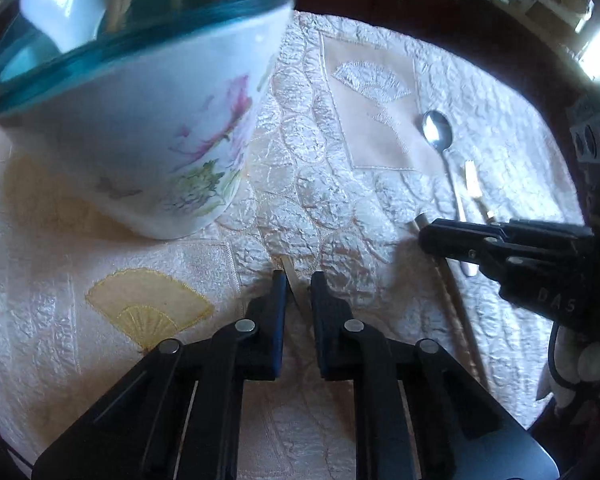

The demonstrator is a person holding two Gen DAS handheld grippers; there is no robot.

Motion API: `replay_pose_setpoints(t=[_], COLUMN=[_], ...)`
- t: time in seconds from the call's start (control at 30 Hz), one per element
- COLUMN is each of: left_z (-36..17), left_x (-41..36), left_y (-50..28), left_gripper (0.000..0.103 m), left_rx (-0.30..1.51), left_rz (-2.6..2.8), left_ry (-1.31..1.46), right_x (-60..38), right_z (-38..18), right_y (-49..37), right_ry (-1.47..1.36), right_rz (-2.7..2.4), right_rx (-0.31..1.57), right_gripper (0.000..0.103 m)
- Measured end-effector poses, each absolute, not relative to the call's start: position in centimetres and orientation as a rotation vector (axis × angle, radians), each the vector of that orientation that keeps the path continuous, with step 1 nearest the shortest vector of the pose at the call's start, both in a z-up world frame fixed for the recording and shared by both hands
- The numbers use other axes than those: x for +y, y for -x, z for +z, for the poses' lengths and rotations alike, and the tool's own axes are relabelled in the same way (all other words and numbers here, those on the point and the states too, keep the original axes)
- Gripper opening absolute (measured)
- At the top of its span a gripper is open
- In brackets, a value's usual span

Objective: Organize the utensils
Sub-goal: 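Grasp the chopstick lying on the table with the left gripper, then lift both chopsticks with both grippers toward the holder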

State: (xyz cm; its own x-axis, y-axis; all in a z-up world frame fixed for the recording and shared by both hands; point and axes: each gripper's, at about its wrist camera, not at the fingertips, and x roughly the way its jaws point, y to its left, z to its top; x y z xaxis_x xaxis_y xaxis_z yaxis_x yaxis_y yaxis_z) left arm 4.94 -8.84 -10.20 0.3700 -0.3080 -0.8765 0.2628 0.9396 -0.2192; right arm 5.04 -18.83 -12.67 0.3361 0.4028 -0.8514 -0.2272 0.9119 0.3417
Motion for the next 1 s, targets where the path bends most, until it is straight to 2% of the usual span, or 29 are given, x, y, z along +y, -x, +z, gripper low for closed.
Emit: replay_pose_setpoints(t=[0.17, 0.6, 0.7, 0.87, 1.0], left_z=[-8.6, -0.7, 0.0, 0.7, 1.2], left_x=[-6.6, -4.0, -3.4, -2.7, -2.5], left_y=[-5.0, -1.0, -0.7, 0.2, 0.8], left_gripper=[0.004, 0.004, 0.004, 0.004, 0.004], left_rx=[1.131, 0.953, 0.943, 0.931, 0.921], left_rz=[-0.407, -0.463, -0.463, -0.457, -0.462], left_ry=[0.187, 0.169, 0.173, 0.198, 0.203], right_x=[-18.9, -20.2, -19.3, -16.2, -15.1], right_z=[-9.4, -1.6, -2.7, -8.9, -12.7], right_y=[-3.6, 1.0, 0.7, -1.6, -4.1], right_ry=[-0.203, -0.221, -0.14, -0.001, -0.009], right_rz=[0.456, 0.535, 0.523, 0.434, 0.4], right_rx=[1.052, 0.873, 0.952, 1.103, 1.193], right_gripper=[0.009, 0.008, 0.008, 0.009, 0.009])
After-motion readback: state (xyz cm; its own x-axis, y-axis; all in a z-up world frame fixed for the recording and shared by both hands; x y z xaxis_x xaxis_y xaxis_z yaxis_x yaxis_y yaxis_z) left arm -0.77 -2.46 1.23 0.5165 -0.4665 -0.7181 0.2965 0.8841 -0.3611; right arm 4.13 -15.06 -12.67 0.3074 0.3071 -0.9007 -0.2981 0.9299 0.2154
